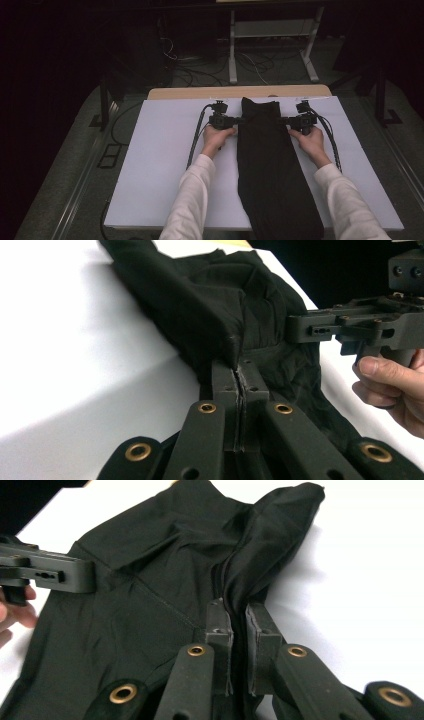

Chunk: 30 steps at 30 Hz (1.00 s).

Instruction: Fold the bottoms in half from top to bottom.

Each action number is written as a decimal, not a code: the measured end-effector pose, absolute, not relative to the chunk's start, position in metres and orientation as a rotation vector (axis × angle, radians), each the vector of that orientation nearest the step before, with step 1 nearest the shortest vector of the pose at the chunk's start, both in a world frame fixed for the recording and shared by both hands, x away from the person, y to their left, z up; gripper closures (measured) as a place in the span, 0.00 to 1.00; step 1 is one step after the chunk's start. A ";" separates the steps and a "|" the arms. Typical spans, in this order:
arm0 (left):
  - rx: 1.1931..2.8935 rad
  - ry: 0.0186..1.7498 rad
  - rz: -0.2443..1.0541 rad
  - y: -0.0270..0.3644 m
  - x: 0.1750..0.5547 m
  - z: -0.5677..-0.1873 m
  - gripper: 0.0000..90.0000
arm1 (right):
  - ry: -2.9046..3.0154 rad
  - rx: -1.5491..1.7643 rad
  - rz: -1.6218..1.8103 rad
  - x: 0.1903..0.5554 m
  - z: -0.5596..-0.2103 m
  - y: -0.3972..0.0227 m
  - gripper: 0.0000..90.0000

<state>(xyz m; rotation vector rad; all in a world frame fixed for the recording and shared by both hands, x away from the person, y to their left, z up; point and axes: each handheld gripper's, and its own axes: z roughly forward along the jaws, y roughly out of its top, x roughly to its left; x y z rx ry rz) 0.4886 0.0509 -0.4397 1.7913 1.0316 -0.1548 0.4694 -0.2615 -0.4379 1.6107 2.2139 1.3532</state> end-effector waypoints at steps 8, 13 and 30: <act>1.756 1.000 -0.154 0.052 0.472 -0.434 0.98 | 2.207 1.645 1.430 0.456 -0.435 -0.272 0.90; 1.758 0.994 -0.167 0.055 0.466 -0.434 0.98 | 2.214 1.618 1.469 0.447 -0.426 -0.277 0.90; 1.760 0.950 -0.180 0.058 0.451 -0.420 0.98 | 2.226 1.592 1.523 0.433 -0.417 -0.281 0.90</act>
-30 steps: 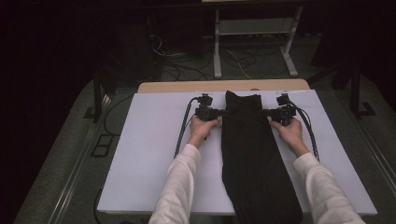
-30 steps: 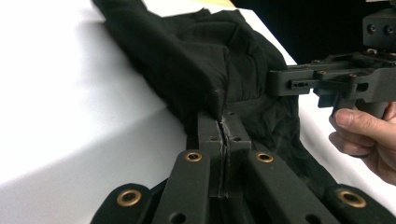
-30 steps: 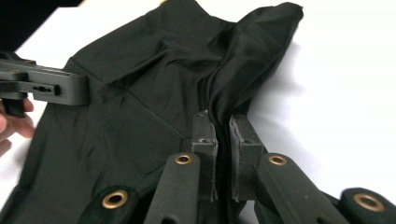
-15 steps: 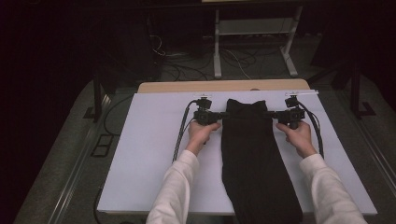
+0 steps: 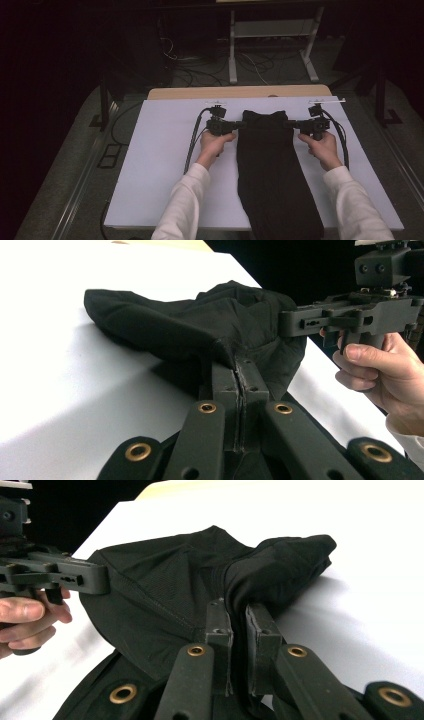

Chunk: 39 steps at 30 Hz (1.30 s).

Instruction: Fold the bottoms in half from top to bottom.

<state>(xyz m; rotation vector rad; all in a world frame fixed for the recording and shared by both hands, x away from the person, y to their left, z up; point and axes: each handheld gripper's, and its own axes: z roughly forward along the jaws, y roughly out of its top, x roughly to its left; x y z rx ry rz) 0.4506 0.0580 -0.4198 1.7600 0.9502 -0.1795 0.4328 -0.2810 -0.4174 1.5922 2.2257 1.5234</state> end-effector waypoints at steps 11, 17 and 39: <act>1.771 0.904 -0.155 0.054 0.434 -0.416 0.98 | 2.226 1.572 1.532 0.419 -0.412 -0.284 0.90; 1.772 0.883 -0.153 0.053 0.427 -0.415 0.98 | 2.210 1.568 1.536 0.409 -0.412 -0.285 0.90; 1.782 0.826 -0.148 0.062 0.394 -0.414 0.98 | 2.280 1.483 1.489 0.378 -0.408 -0.277 0.90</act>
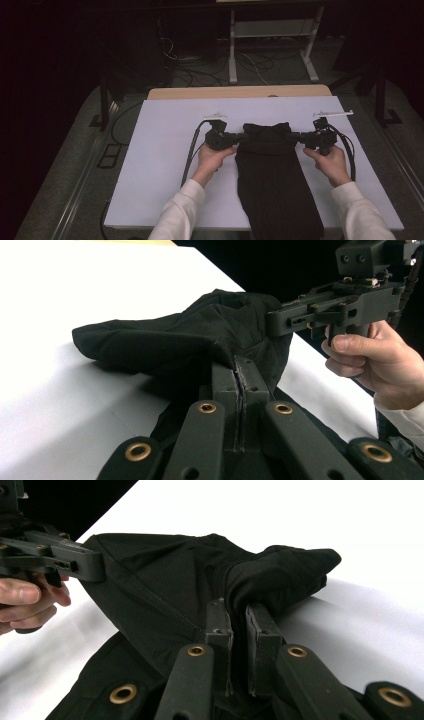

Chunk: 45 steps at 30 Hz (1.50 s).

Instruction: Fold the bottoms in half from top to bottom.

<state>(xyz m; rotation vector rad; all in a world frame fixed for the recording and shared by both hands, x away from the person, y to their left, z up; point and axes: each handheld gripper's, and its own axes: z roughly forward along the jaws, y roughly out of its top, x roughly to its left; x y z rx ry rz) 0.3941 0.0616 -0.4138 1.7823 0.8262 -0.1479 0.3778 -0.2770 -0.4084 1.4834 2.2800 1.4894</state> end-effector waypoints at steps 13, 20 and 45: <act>1.805 0.801 -0.160 0.063 0.378 -0.411 0.98 | 2.301 1.452 1.483 0.363 -0.404 -0.276 0.90; 1.830 0.773 -0.161 0.058 0.365 -0.407 0.98 | 2.294 1.443 1.488 0.358 -0.401 -0.281 0.90; 1.930 0.795 -0.183 0.046 0.321 -0.418 0.98 | 2.410 1.456 1.402 0.321 -0.417 -0.281 0.90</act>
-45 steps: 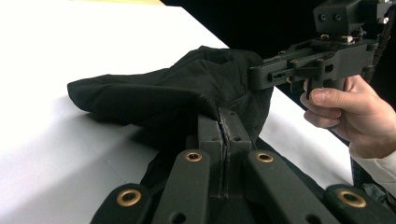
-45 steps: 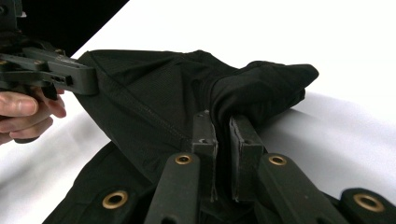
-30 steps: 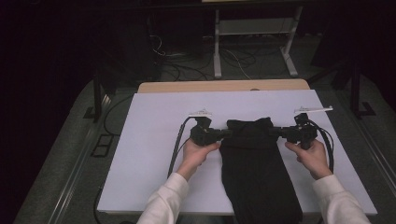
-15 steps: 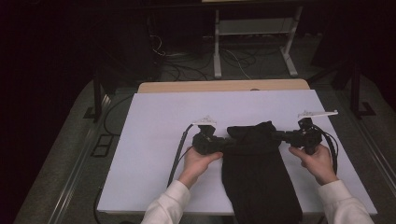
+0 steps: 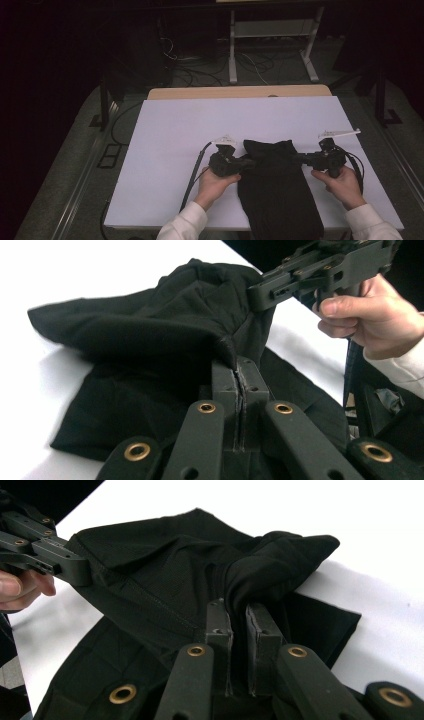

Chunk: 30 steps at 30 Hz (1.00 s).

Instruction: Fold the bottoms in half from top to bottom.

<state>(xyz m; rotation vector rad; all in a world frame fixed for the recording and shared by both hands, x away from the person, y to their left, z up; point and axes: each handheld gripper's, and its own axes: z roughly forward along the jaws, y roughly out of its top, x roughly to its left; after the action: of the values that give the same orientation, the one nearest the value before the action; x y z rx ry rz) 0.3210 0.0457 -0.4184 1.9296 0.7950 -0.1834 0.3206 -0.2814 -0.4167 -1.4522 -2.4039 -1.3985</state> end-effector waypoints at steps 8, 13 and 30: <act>1.952 0.804 -0.219 0.043 0.312 -0.425 0.97 | -2.393 -1.453 -1.371 0.314 -0.419 -0.284 0.89; 1.975 0.803 -0.226 0.042 0.305 -0.427 0.98 | -2.370 -1.457 -1.365 0.309 -0.420 -0.288 0.89; 1.954 0.852 -0.332 0.050 0.288 -0.449 0.97 | -2.357 -1.426 -1.247 0.298 -0.428 -0.292 0.82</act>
<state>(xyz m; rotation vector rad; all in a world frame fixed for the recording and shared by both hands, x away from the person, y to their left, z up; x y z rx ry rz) 0.2884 0.0500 -0.4495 1.9542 0.8524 -0.3320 0.2985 -0.2918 -0.4281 -1.4264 -2.3573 -1.2474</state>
